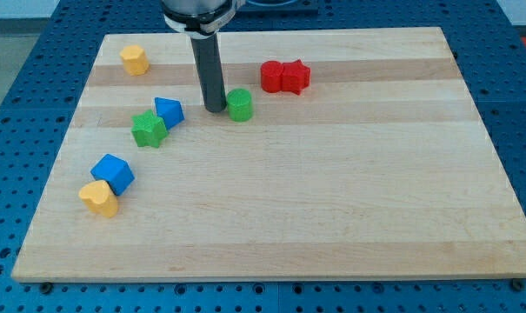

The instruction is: Slide the green circle to the left side of the red circle

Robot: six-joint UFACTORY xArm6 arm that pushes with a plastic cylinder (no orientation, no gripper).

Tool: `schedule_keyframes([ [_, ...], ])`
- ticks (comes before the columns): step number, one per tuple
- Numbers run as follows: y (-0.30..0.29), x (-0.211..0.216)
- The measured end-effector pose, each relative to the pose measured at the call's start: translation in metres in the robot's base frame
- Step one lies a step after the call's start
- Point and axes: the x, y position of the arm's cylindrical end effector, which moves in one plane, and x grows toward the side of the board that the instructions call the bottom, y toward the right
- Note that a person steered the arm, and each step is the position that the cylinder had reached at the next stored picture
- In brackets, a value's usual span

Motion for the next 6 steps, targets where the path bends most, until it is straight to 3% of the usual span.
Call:
schedule_keyframes([
  [1,0.002,0.037],
  [2,0.044,0.053],
  [5,0.056,0.0],
  [6,0.055,0.008],
])
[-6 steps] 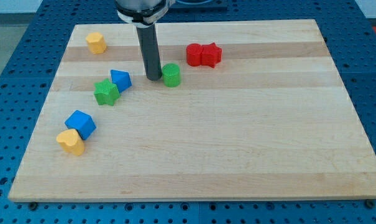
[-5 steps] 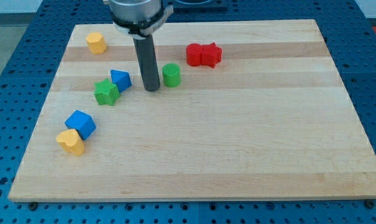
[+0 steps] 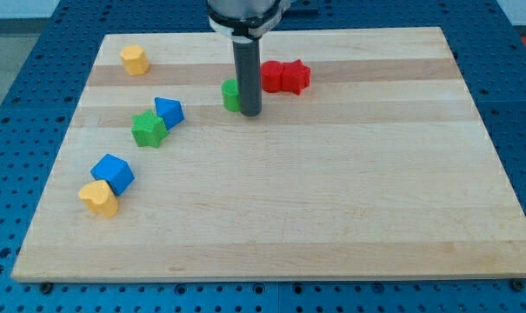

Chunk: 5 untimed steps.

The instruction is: Slide the green circle to the left side of the red circle

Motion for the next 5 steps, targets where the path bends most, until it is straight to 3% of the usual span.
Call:
schedule_keyframes([
  [2,-0.021,0.012],
  [5,-0.025,-0.028],
])
